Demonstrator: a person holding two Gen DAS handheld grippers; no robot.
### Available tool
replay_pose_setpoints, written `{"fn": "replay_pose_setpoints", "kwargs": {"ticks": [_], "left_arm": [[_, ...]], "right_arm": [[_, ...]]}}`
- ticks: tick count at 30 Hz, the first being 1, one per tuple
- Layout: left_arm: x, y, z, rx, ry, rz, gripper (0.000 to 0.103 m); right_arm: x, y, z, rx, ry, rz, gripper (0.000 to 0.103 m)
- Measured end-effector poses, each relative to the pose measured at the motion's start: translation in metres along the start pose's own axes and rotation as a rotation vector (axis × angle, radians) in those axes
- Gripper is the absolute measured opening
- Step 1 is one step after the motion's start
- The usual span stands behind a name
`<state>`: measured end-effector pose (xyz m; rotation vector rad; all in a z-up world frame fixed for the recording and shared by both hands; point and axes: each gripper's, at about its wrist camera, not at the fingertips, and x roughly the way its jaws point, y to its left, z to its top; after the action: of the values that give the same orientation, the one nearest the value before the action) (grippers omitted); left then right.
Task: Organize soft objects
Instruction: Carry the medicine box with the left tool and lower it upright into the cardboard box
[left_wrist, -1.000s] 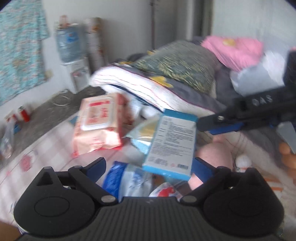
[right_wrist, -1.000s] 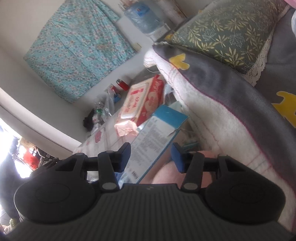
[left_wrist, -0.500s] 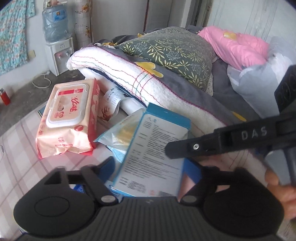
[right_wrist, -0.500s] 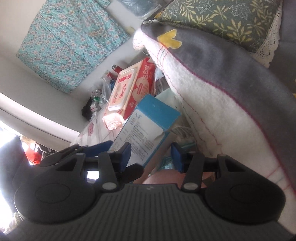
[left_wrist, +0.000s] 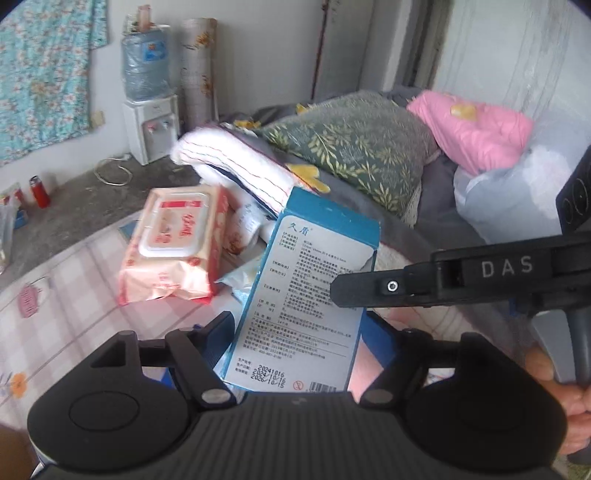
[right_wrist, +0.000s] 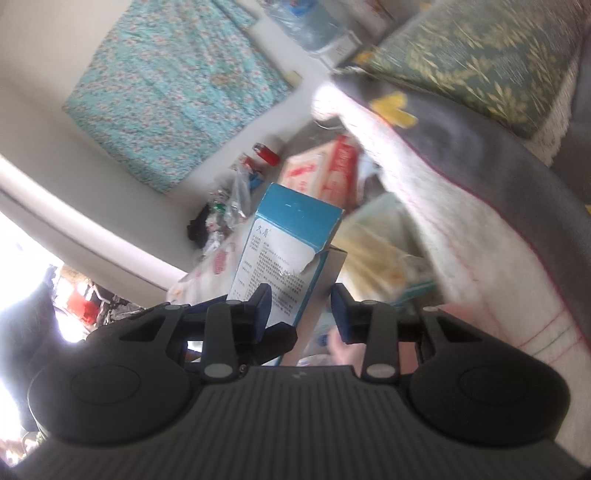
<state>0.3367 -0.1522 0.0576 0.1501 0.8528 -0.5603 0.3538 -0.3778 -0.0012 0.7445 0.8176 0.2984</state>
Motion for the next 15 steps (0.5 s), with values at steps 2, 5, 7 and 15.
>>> {"fn": "replay_pose_setpoints", "kwargs": {"ticks": [2,5,7,15], "left_arm": [[-0.021,0.004,-0.002,-0.028,-0.010,0.016,0.076],[-0.055,0.012,-0.009,-0.056,-0.037,0.055,0.070],[-0.079,0.021,-0.016,-0.082,-0.057,0.073,0.070],[-0.166,0.079,-0.068,-0.253,-0.129,0.188,0.070]], "right_arm": [[-0.009,0.019,-0.003,-0.034,-0.008,0.018,0.035],[-0.024,0.051,-0.010,-0.088,-0.013,0.055,0.036],[-0.031,0.076,-0.016,-0.126,-0.009,0.085,0.036],[-0.019,0.188,-0.059,-0.279,0.083,0.188,0.036]]}}
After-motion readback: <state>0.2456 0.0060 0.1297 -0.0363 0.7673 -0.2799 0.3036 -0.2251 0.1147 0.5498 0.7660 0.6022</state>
